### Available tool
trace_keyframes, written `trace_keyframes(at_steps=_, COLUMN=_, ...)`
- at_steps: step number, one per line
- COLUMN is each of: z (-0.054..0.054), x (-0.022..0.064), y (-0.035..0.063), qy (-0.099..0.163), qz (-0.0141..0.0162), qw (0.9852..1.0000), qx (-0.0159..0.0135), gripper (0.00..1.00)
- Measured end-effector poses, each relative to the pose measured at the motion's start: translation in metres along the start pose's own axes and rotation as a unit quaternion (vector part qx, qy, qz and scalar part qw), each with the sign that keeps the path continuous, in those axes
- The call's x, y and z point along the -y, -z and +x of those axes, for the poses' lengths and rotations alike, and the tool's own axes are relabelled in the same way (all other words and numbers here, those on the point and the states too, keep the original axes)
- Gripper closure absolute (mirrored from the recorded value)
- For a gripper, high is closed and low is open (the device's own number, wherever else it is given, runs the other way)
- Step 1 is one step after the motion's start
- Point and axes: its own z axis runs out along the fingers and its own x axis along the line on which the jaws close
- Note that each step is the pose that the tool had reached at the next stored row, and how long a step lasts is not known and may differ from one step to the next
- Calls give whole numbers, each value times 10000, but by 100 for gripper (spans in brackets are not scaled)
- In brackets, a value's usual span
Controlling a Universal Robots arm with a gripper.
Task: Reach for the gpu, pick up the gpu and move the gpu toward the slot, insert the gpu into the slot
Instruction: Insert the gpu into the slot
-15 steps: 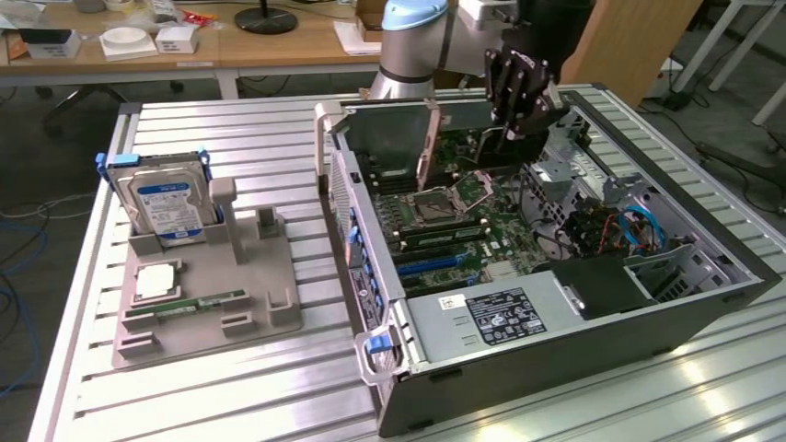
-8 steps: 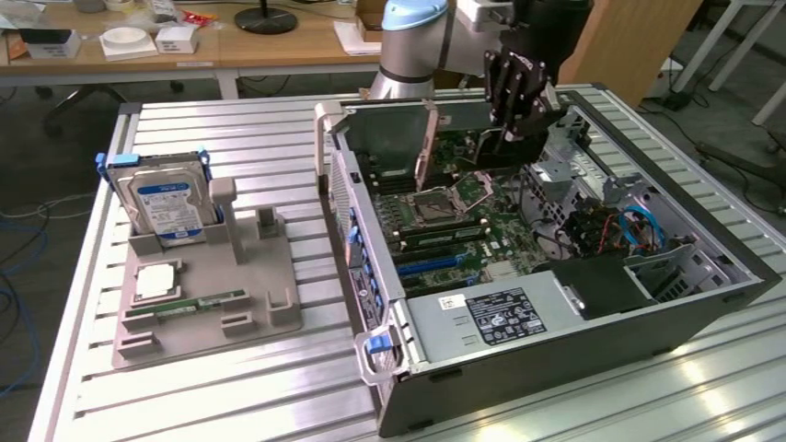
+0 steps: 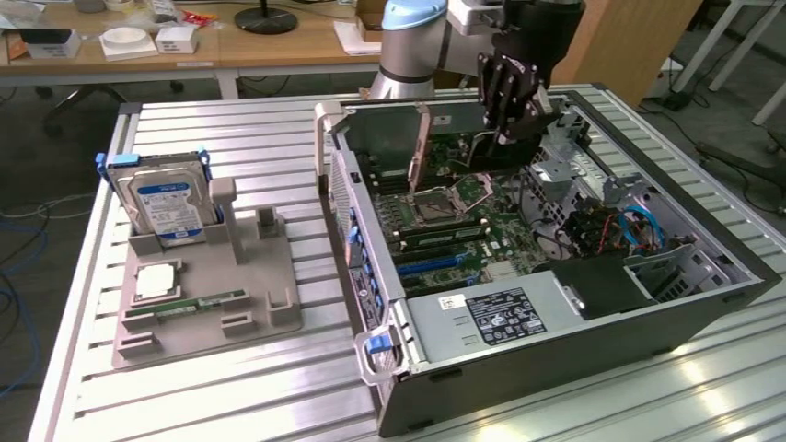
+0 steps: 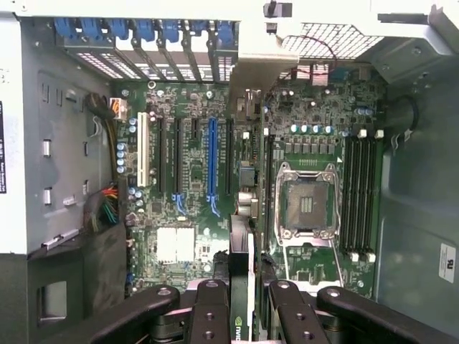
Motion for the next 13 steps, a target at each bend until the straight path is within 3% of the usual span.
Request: trace_keyframes(at_steps=13, z=53, x=-118, y=-141, qy=-28, qz=1, qw=10000, qx=0, gripper=74)
